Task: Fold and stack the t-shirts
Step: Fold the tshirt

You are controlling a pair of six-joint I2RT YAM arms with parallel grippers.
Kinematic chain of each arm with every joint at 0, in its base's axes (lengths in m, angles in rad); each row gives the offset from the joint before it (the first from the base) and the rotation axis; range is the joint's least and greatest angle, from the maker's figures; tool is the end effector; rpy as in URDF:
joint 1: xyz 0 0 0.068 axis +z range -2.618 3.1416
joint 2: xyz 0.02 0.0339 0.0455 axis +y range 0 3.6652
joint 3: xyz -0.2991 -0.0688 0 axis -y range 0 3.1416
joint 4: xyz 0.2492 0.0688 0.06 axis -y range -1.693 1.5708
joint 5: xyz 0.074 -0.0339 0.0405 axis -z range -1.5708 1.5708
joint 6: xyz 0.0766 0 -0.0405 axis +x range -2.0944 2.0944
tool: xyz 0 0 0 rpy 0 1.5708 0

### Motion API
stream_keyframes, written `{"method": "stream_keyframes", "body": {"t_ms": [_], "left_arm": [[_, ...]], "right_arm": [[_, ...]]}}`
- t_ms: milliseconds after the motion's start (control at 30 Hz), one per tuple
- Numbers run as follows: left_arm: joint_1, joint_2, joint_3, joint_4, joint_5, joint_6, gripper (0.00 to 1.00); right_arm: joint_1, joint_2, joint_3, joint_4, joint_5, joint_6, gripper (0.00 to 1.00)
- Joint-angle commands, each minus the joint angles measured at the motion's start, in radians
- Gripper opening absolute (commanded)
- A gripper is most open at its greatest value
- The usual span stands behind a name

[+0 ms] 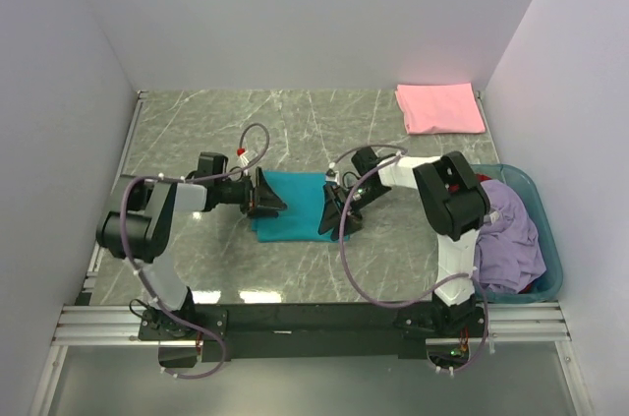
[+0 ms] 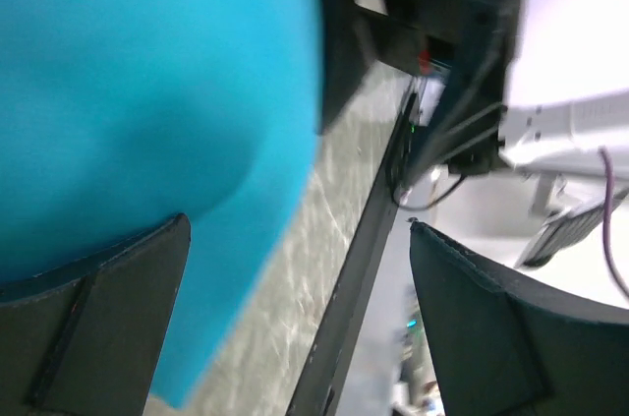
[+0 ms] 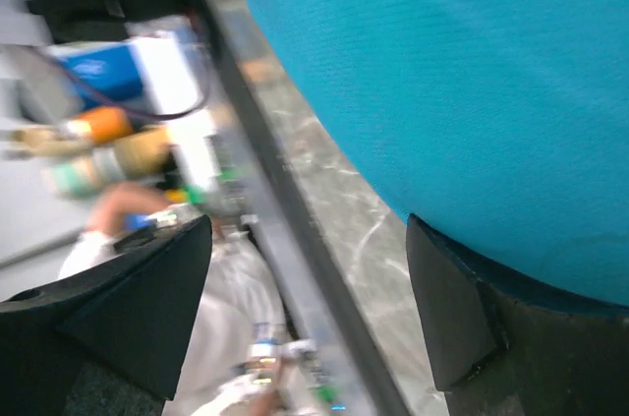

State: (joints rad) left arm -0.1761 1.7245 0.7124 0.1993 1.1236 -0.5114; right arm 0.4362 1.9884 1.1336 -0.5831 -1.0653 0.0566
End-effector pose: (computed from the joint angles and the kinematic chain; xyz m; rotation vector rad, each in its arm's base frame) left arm 0.3053 -0.1245 0.1518 0.1837 2.3506 -1.6623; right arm 0.3024 0.2149 0.1282 0.5882 -2.5236 -1.5222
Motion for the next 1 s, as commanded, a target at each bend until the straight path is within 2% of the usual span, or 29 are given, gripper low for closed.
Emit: {"method": "stream_keyframes", "body": {"t_ms": [0,100,133,267,300,367,400,500,567,733,867,967], "left_arm": [[0.036,0.091,0.01,0.125,-0.013,-0.096,0.99],[0.069,0.119,0.025,0.057,-0.03,-0.049,0.99],[0.072,0.112,0.032,-0.016,-0.027,-0.003,1.0],[0.075,0.005,0.074,-0.11,0.039,0.059,0.99],[0.073,-0.034,0.082,-0.092,0.038,0.007,0.99],[0.057,-0.04,0.108,0.073,0.024,-0.1,1.0],[0.05,-0.014,0.126,0.121,0.012,-0.181,0.99],[0.04,0.085,0.199,0.274,-0.033,-0.312,0.99],[0.046,0.138,0.226,0.383,-0.067,-0.366,0.99],[0.053,0.302,0.248,0.589,-0.126,-0.538,0.98],[0.111,0.366,0.259,0.568,-0.171,-0.546,0.95],[0.161,0.351,0.271,0.473,-0.182,-0.507,0.89]], "right_arm": [[-0.054,0.059,0.02,-0.026,0.05,-0.047,0.87],[-0.086,0.081,0.055,-0.095,0.077,-0.106,0.86],[-0.09,0.075,0.066,-0.15,0.071,-0.144,0.85],[-0.1,-0.051,0.158,-0.221,0.019,-0.166,0.84],[-0.108,-0.068,0.173,-0.172,-0.004,-0.105,0.85],[-0.126,-0.094,0.205,-0.069,-0.045,0.006,0.86],[-0.128,-0.091,0.215,0.051,-0.042,0.11,0.86],[-0.128,-0.027,0.293,0.207,-0.001,0.228,0.86],[-0.131,0.052,0.353,0.239,0.016,0.265,0.86],[-0.143,0.18,0.327,0.463,0.088,0.422,0.86],[-0.18,0.236,0.333,0.512,0.201,0.46,0.86],[-0.2,0.239,0.376,0.464,0.275,0.427,0.86]]}}
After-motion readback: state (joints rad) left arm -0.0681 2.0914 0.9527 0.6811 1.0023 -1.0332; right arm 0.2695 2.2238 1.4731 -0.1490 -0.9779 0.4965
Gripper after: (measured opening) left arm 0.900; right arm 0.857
